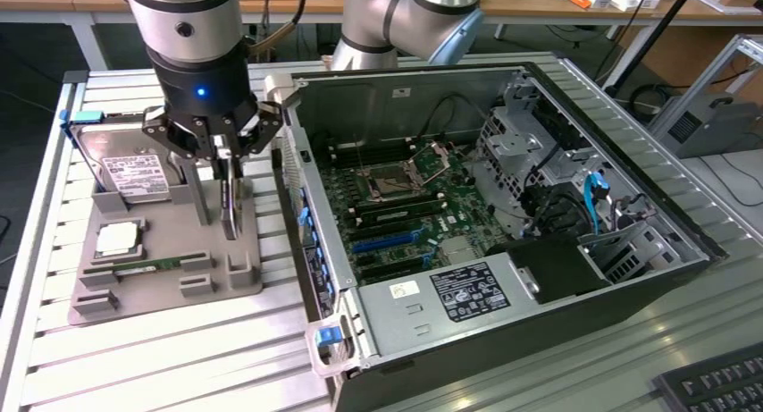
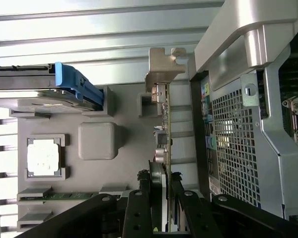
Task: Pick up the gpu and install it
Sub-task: 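Pick up the gpu and move the gpu toward the slot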
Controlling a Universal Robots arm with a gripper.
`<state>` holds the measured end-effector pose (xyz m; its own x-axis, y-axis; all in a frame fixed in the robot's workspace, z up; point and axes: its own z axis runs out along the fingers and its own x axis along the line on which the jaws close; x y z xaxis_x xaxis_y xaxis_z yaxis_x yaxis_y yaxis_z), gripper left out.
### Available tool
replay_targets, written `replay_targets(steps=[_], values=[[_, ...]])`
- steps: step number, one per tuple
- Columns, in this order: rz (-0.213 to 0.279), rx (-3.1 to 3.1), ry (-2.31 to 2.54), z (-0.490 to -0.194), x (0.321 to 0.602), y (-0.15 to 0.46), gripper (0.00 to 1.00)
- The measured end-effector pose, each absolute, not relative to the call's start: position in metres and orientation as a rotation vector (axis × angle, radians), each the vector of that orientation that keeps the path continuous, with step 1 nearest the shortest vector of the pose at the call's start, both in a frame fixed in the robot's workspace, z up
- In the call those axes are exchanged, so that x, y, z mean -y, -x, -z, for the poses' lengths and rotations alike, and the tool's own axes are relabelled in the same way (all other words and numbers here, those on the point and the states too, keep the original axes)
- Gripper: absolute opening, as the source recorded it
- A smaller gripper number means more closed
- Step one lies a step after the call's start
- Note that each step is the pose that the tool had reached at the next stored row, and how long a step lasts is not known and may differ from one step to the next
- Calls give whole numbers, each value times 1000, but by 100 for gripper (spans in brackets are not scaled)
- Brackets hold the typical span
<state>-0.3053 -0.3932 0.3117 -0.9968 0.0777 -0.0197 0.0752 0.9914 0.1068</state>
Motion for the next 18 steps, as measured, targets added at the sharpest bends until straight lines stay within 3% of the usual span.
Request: replay_targets(steps=[18], values=[[-176,-3111,-120,-322,393,305,27]])
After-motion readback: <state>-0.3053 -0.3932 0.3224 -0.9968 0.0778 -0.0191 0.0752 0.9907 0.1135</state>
